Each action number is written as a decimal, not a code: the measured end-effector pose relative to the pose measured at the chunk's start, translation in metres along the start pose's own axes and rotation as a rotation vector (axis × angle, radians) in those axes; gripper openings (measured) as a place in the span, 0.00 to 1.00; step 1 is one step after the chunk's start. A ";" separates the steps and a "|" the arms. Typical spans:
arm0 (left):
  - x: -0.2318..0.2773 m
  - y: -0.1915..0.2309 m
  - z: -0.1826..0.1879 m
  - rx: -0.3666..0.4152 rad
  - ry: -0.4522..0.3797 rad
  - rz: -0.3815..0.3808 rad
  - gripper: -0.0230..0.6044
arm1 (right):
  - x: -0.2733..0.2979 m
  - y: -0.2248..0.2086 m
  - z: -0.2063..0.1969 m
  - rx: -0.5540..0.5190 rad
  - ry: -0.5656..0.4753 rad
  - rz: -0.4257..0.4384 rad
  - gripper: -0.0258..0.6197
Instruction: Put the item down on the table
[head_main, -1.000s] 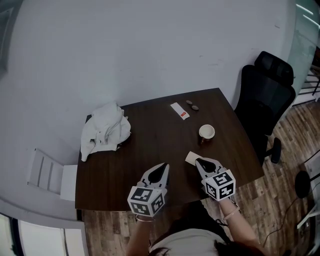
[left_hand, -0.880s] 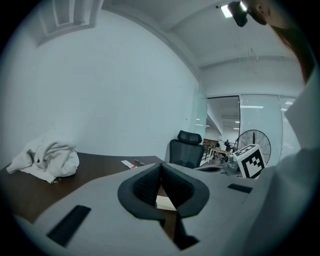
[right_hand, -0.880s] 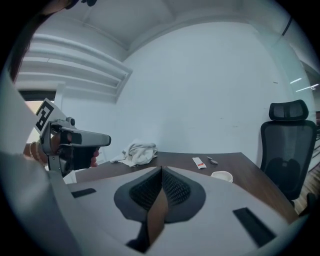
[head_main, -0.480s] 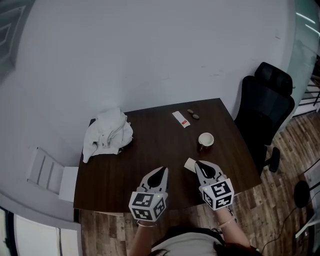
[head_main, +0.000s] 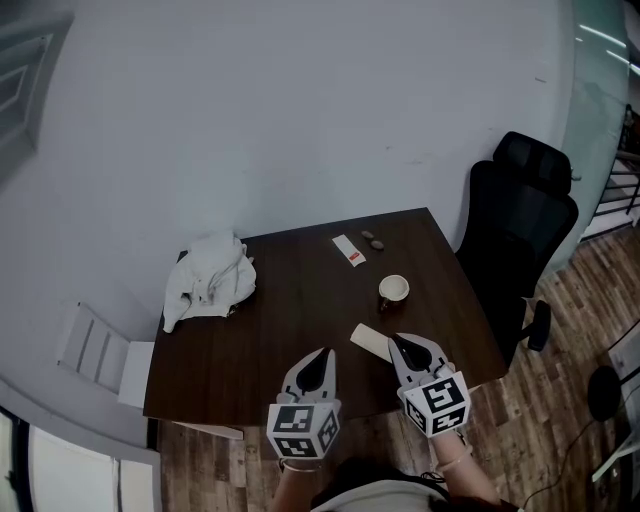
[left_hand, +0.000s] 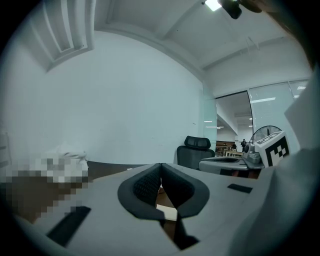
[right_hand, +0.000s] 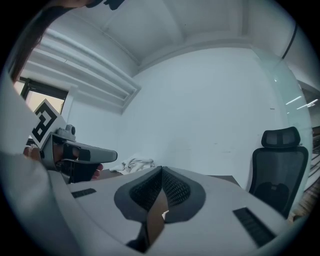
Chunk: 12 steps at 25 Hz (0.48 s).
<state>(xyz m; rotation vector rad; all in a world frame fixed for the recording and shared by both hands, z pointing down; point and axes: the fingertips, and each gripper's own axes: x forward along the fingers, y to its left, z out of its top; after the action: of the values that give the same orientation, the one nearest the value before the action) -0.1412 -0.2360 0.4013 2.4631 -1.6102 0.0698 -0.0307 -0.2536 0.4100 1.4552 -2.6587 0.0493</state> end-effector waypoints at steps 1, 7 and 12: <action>-0.002 -0.007 0.002 0.004 -0.008 0.006 0.07 | -0.008 -0.002 0.002 -0.007 -0.003 -0.002 0.05; -0.022 -0.059 0.004 0.040 -0.028 0.020 0.07 | -0.056 -0.009 0.006 -0.025 -0.018 0.017 0.05; -0.044 -0.101 0.004 0.049 -0.042 0.029 0.07 | -0.095 -0.011 0.011 -0.039 -0.035 0.041 0.05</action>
<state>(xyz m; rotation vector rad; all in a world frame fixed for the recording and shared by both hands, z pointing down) -0.0675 -0.1581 0.3768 2.4938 -1.6811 0.0631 0.0285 -0.1810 0.3884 1.4036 -2.7013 -0.0251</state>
